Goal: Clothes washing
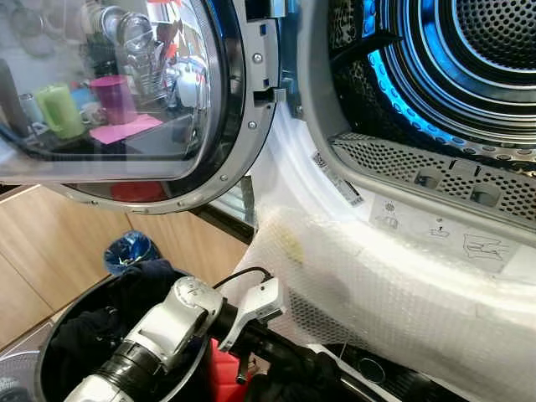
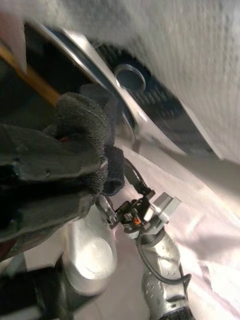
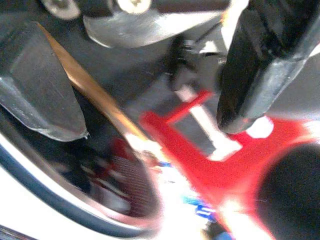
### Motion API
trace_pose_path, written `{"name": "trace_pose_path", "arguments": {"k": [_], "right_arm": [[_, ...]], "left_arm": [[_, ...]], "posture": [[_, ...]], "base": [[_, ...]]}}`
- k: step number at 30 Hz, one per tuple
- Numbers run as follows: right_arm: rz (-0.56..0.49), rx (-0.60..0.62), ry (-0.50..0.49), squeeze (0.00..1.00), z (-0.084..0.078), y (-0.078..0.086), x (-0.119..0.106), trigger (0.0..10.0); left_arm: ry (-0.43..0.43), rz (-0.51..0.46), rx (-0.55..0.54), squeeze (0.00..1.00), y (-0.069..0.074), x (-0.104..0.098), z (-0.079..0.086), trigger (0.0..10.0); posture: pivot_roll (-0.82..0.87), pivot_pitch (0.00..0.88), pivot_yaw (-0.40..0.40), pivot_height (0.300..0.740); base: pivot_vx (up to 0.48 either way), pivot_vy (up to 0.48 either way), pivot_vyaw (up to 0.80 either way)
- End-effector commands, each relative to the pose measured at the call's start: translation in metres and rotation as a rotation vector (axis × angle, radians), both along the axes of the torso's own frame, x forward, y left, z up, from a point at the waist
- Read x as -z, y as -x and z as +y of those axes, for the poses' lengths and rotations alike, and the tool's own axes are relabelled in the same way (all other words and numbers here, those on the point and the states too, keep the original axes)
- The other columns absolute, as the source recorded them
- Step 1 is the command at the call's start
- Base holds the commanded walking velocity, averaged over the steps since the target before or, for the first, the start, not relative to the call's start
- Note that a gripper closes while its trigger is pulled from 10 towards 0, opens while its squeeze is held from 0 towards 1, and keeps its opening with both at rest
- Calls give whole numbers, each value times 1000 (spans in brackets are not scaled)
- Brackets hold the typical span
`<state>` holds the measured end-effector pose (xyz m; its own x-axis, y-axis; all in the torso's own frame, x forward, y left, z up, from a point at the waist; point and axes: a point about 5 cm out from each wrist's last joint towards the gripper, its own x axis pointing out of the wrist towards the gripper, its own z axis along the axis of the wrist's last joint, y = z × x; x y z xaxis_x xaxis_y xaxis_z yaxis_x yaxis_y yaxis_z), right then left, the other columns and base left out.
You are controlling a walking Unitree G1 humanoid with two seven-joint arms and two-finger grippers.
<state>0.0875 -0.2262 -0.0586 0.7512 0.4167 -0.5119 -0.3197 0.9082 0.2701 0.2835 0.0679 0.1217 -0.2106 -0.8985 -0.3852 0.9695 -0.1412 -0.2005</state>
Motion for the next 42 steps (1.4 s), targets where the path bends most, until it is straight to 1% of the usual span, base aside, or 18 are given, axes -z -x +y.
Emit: {"name": "trace_pose_path", "arguments": {"k": [1,3,4,5,9,10,11,12,16,18,22,28,29,32,34,38,39,42], "right_arm": [[-26,-48,-56,1000,1,-3,-7,10000],[-42,-97,-87,1000,2,0,-15,10000],[-50,-131,-96,1000,3,0,-19,10000],[-64,-168,-101,1000,4,-1,-24,10000],[-129,-166,-54,1000,4,-17,-32,10000],[-134,-164,-52,651,5,-20,-34,10000],[-135,-163,-53,651,5,-22,-36,10000],[-143,-172,-46,0,8,-25,-37,10000],[-163,-202,-72,0,19,-33,-42,10000],[-164,-205,-79,0,19,-33,-43,10000],[-160,-261,-99,0,24,-32,-46,10000],[-95,-325,-56,0,20,-22,-43,10000],[-66,-344,-46,0,18,-19,-40,10000],[-38,-358,-24,0,14,-16,-37,10000],[-52,-352,-9,0,13,-20,-38,10000],[-75,-278,133,0,5,-36,-31,10000],[-78,-267,150,0,4,-38,-30,10000],[-97,-274,74,0,9,-38,-35,10000]], "left_arm": [[-15,24,16,0,1,4,0,0],[-17,45,34,0,1,8,-2,0],[-11,70,46,0,3,10,-4,0],[14,121,65,0,5,11,-7,0],[61,213,84,0,10,15,-15,0],[67,227,83,0,10,17,-17,0],[71,236,83,0,10,18,-19,0],[73,249,96,0,12,20,-21,0],[98,315,122,0,15,23,-29,0],[100,322,123,0,15,23,-29,0],[83,333,134,0,17,27,-31,0],[77,351,149,0,19,31,-32,0],[65,350,146,0,20,33,-32,0],[32,351,134,0,21,41,-29,0],[4,365,124,0,22,48,-25,0],[-22,388,162,0,28,52,-19,0],[-33,387,165,0,29,53,-16,0],[-49,370,138,0,26,56,-13,0]], "posture": [[10,0,89,740],[7,0,87,740],[5,0,88,740],[5,0,88,740],[1,0,88,740],[-7,0,89,740],[-7,0,89,740],[-9,0,88,740],[-11,0,89,740],[-13,0,90,740],[-19,0,94,740],[-30,0,95,740],[-30,0,96,740],[-28,0,94,740],[-30,0,95,740],[-25,0,97,740],[-23,0,98,740],[-20,0,97,740]], "base": [[0,0,0],[0,0,0],[0,0,0],[0,0,0],[0,0,0],[0,0,0],[0,0,0],[0,0,0],[0,0,0],[0,0,0],[0,0,0],[0,0,0],[0,0,0],[0,0,0],[0,0,0],[0,0,0],[0,0,0],[0,0,0]]}}
